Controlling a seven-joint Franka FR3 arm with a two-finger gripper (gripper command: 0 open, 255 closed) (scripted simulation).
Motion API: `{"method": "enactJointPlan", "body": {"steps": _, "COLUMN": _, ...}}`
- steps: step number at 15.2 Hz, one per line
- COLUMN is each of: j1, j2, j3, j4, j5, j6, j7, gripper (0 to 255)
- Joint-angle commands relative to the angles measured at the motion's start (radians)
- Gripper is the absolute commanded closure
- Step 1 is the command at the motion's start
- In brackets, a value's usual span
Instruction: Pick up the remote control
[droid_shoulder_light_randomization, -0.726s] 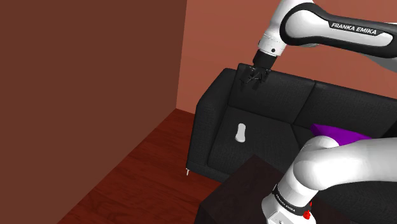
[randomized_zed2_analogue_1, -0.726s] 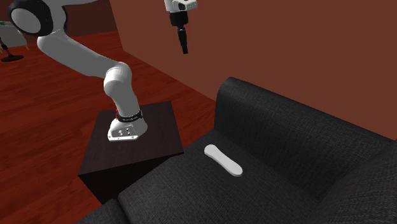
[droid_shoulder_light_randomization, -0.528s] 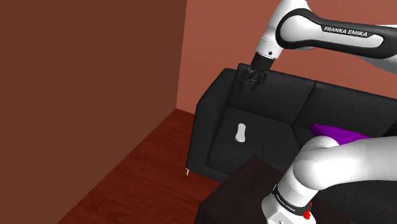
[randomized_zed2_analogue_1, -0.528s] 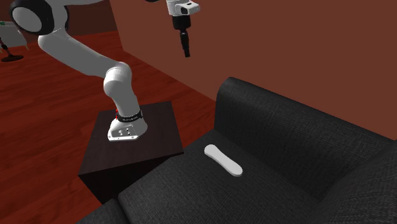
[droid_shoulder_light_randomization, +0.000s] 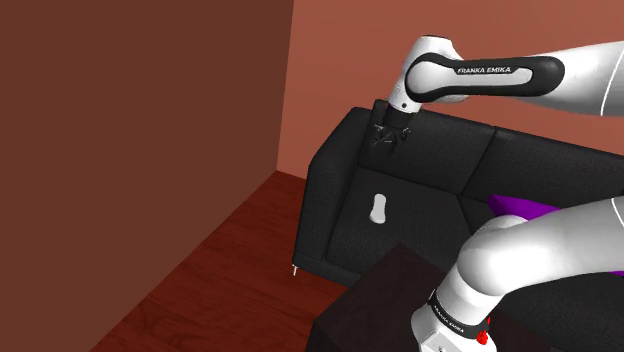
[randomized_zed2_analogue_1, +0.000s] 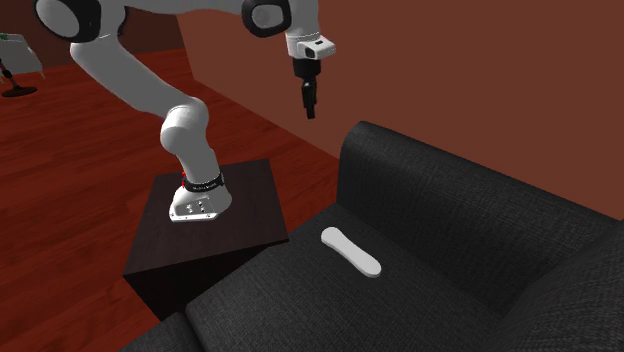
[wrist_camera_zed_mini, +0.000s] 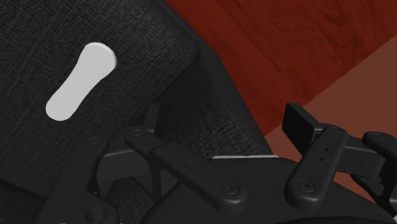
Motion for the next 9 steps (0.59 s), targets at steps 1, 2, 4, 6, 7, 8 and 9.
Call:
{"method": "enactJointPlan", "body": {"steps": 1, "j1": -0.018, "j2": 0.058, "j3": -0.017, "j4": -0.008, "j5": -0.006, "j6": 0.061, "j7": 0.012, "gripper": 0}}
{"method": "enactJointPlan", "body": {"steps": 2, "j1": -0.026, "j2": 0.085, "j3": -0.026, "j4": -0.011, "j5": -0.008, "j6": 0.088, "j7": 0.017, "gripper": 0}}
{"method": "enactJointPlan", "body": {"steps": 4, "j1": -0.043, "j2": 0.142, "j3": -0.044, "j4": -0.014, "j5": -0.012, "j6": 0.14, "j7": 0.027, "gripper": 0}}
{"method": "enactJointPlan", "body": {"steps": 6, "j1": -0.058, "j2": 0.2, "j3": -0.062, "j4": -0.013, "j5": -0.014, "j6": 0.191, "j7": 0.036, "gripper": 0}}
{"method": "enactJointPlan", "body": {"steps": 7, "j1": -0.066, "j2": 0.23, "j3": -0.072, "j4": -0.011, "j5": -0.014, "j6": 0.216, "j7": 0.04, "gripper": 0}}
{"method": "enactJointPlan", "body": {"steps": 8, "j1": -0.073, "j2": 0.261, "j3": -0.081, "j4": -0.009, "j5": -0.013, "j6": 0.241, "j7": 0.044, "gripper": 0}}
{"method": "enactJointPlan", "body": {"steps": 9, "j1": -0.08, "j2": 0.292, "j3": -0.091, "j4": -0.005, "j5": -0.012, "j6": 0.265, "j7": 0.047, "gripper": 0}}
